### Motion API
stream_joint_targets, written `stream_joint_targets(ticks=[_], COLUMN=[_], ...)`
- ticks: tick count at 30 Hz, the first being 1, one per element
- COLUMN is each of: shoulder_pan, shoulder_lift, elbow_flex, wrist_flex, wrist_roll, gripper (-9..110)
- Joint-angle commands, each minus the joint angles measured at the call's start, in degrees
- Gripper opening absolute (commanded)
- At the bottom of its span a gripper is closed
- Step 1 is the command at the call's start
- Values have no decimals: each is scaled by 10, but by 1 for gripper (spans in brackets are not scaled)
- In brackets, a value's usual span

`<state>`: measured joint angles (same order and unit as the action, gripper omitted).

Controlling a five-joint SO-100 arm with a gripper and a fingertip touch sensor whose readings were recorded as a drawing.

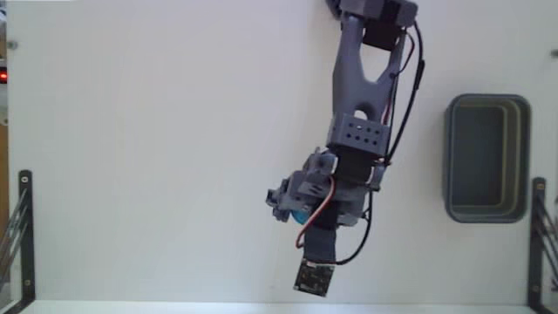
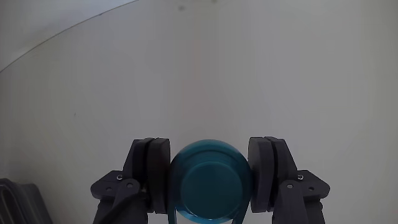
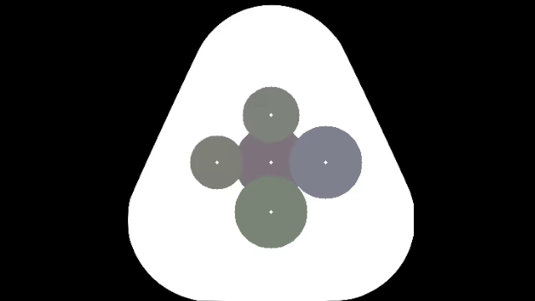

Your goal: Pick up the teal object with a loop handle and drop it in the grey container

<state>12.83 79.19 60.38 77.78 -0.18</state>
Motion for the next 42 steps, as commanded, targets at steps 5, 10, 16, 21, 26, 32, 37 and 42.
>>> stream_joint_targets(ticks=[5,10,16,21,26,32,37,42], shoulder_pan=[-34,-65,-107,-145,-186,-238,-283,-325], shoulder_lift=[34,41,51,59,68,80,90,99], elbow_flex=[-21,-16,-9,-3,4,12,20,26], wrist_flex=[10,12,14,17,19,22,25,28], wrist_roll=[2,2,2,2,2,2,2,2], gripper=[62,62,62,62,62,62,62,62])
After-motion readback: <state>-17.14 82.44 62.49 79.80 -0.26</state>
